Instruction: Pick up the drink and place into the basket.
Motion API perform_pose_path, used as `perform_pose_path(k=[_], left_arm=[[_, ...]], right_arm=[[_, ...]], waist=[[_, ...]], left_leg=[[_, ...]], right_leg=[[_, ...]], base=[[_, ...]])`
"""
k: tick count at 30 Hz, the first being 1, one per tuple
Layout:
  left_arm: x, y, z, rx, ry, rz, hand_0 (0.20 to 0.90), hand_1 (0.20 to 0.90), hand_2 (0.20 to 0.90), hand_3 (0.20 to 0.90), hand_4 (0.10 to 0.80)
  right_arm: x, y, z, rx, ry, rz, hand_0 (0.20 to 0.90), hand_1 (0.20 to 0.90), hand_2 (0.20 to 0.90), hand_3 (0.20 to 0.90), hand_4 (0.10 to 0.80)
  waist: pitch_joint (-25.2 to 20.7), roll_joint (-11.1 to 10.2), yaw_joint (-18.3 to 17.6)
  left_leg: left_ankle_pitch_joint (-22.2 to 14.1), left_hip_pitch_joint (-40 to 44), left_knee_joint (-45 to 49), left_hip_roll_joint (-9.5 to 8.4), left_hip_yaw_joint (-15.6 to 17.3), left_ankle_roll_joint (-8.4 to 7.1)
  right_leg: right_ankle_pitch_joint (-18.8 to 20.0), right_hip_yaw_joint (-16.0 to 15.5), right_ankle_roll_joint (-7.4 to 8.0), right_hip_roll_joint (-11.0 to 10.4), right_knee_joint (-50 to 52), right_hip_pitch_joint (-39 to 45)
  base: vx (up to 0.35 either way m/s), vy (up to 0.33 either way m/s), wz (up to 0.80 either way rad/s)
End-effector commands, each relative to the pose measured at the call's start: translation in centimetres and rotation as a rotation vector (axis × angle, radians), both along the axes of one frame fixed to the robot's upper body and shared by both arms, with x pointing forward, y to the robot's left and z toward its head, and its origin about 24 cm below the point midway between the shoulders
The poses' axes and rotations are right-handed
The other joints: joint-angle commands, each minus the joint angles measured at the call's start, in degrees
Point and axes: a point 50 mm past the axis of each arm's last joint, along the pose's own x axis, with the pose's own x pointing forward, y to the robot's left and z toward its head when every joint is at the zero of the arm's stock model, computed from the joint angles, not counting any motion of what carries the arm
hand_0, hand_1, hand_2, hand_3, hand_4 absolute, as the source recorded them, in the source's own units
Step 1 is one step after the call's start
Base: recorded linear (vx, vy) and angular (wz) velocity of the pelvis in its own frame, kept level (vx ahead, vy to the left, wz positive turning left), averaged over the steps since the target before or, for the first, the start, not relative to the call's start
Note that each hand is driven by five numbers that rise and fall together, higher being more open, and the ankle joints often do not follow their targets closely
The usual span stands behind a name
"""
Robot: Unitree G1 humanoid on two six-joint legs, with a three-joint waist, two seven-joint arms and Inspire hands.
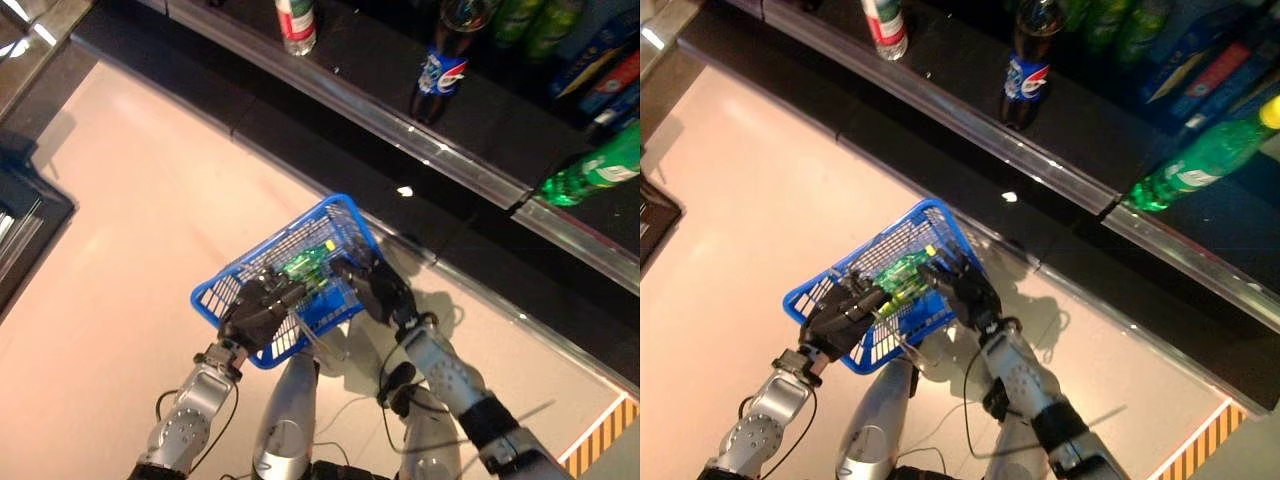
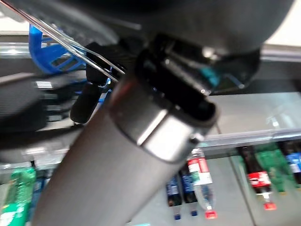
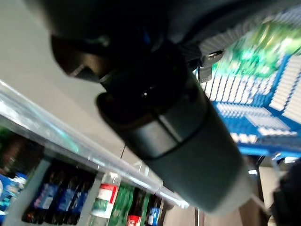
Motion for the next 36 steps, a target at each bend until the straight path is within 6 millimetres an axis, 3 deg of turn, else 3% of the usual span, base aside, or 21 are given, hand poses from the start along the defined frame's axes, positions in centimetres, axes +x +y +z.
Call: perform_pose_path(k=[1,6,9,11,12,15,16,18,19,20,22,25,29,31,36], left_arm=[[-0.1,-1.3,7.1,-0.026,-0.454,0.028,0.3,0.3,0.3,0.2,0.1],[-0.3,0.2,4.1,0.057,-0.325,0.147,0.3,0.3,0.3,0.2,0.1],[-0.9,1.4,1.0,0.093,-0.17,0.244,0.3,0.3,0.3,0.2,0.1],[-2.2,2.7,-2.2,0.077,0.021,0.358,0.3,0.3,0.3,0.2,0.1],[-2.3,2.8,-2.6,0.084,0.055,0.377,0.3,0.3,0.3,0.2,0.1],[-4.0,4.4,-6.0,0.168,0.244,0.474,0.3,0.3,0.3,0.2,0.1],[-4.1,4.4,-6.3,0.184,0.265,0.481,0.3,0.3,0.3,0.2,0.1],[-5.4,5.2,-8.9,0.255,0.424,0.516,0.3,0.3,0.3,0.2,0.1],[-5.7,5.3,-9.3,0.26,0.448,0.522,0.3,0.3,0.3,0.2,0.1],[-6.6,5.5,-11.0,0.296,0.54,0.528,0.3,0.3,0.3,0.2,0.1],[-7.5,5.5,-12.4,0.288,0.64,0.538,0.3,0.3,0.3,0.2,0.1],[-9.7,6.2,-14.3,0.084,0.802,0.726,0.3,0.3,0.3,0.2,0.1],[-12.5,6.9,-15.8,-0.147,0.892,0.958,0.3,0.3,0.3,0.2,0.1],[-12.7,6.6,-16.1,-0.145,0.916,0.969,0.3,0.3,0.3,0.2,0.1],[-10.9,5.6,-16.0,-0.15,0.911,0.896,0.3,0.3,0.3,0.2,0.1]], right_arm=[[-0.5,0.8,3.0,0.106,-0.182,0.109,0.9,0.9,0.9,0.9,0.8],[-2.7,0.0,0.3,0.116,-0.114,0.128,0.9,0.9,0.9,0.9,0.8],[-3.7,-0.5,-1.6,0.092,-0.049,0.104,0.9,0.9,0.9,0.9,0.8],[-4.9,-1.1,-3.8,0.023,0.038,0.021,0.9,0.9,0.9,0.9,0.8],[-5.0,-1.3,-4.1,0.002,0.055,-0.001,0.9,0.9,0.9,0.9,0.8],[-7.0,-2.6,-7.7,-0.162,0.239,-0.094,0.9,0.9,0.9,0.9,0.8],[-7.2,-2.8,-8.0,-0.165,0.268,-0.114,0.9,0.9,0.9,0.9,0.8],[-8.8,-4.1,-10.8,-0.147,0.437,-0.213,0.9,0.9,0.9,0.9,0.8],[-9.0,-4.3,-11.2,-0.165,0.457,-0.227,0.9,0.9,0.9,0.9,0.8],[-10.1,-5.6,-12.7,-0.246,0.528,-0.274,0.9,0.9,0.9,0.9,0.8],[-11.6,-6.8,-13.9,-0.278,0.602,-0.327,0.9,0.9,0.9,0.9,0.8],[-13.8,-7.9,-15.6,-0.261,0.73,-0.362,0.9,0.9,0.9,0.9,0.8],[-15.9,-8.7,-16.9,-0.329,0.849,-0.335,0.9,0.9,0.9,0.9,0.8],[-17.0,-9.2,-17.3,-0.363,0.897,-0.348,0.9,0.9,0.9,0.9,0.8],[-20.6,-12.1,-17.8,-0.463,1.046,-0.428,0.9,0.9,0.9,0.9,0.8]], waist=[[-4.14,-0.37,-1.58],[-7.41,-1.4,-3.34],[-10.58,-2.51,-4.53],[-13.68,-3.29,-5.32],[-13.98,-3.38,-5.35],[-17.17,-3.93,-5.77],[-17.39,-3.98,-5.77],[-18.87,-3.94,-5.96],[-19.02,-3.88,-6.02],[-19.64,-3.63,-6.56],[-20.11,-3.42,-7.46],[-20.13,-3.31,-7.15],[-20.13,-2.61,-6.5],[-20.22,-2.45,-7.09],[-20.57,-1.89,-10.51]], left_leg=[[-1.49,2.04,1.3,-0.18,2.88,2.63],[-1.23,5.24,-1.09,0.26,4.18,2.28],[-1.35,7.65,-2.61,0.44,5.55,2.07],[-2.02,9.86,-3.6,0.29,7.03,2.23],[-2.09,10.17,-3.8,0.27,7.24,2.26],[-2.68,12.73,-6.05,0.36,8.73,2.53],[-2.7,12.95,-6.31,0.39,8.8,2.55],[-2.4,14.46,-8.77,0.21,8.42,3.02],[-2.33,14.69,-9.17,0.21,8.13,3.11],[-2.17,15.52,-10.31,0.07,6.59,3.39],[-1.85,14.76,-10.19,-0.63,3.54,3.6],[-0.5,15.04,-10.93,-0.25,1.27,2.45],[2.82,14.38,-12.88,2.4,1.12,-0.16],[2.96,13.84,-11.91,3.27,4.07,-0.66],[1.49,13.48,-7.29,5.87,19.88,-1.46]], right_leg=[[7.73,2.9,0.06,1.06,-7.15,2.67],[8.89,4.63,0.7,1.47,-11.33,5.54],[10.19,5.57,1.53,1.39,-14.74,7.9],[11.65,6.35,2.63,0.65,-17.2,9.71],[11.86,6.43,2.76,0.55,-17.5,9.97],[13.41,6.55,3.82,-0.49,-19.34,11.71],[13.47,6.54,3.89,-0.51,-19.44,11.87],[13.63,7.66,4.31,0.23,-18.99,12.69],[13.23,8.09,4.25,0.68,-18.83,12.82],[10.92,10.73,3.33,3.15,-18.62,13.55],[9.3,14.57,1.43,6.3,-18.43,13.5],[8.61,13.43,0.04,7.94,-19.54,15.2],[8.44,11.06,-0.82,8.41,-21.87,17.23],[8.23,8.96,-1.08,8.0,-21.85,17.51],[7.87,1.93,-1.18,5.7,-21.93,18.43]], base=[[0.018,0.003,-0.13],[0.048,0.026,-0.22],[0.096,0.041,-0.26],[0.145,0.08,-0.31],[0.098,0.072,-0.32],[0.105,0.05,-0.25],[0.077,0.008,-0.22],[0.064,-0.013,-0.1],[0.085,-0.043,0.0],[0.1,-0.058,0.07],[0.101,-0.1,0.47],[0.039,-0.123,0.8],[0.016,-0.043,0.33],[0.02,0.07,0.33],[-0.002,0.209,0.83]])
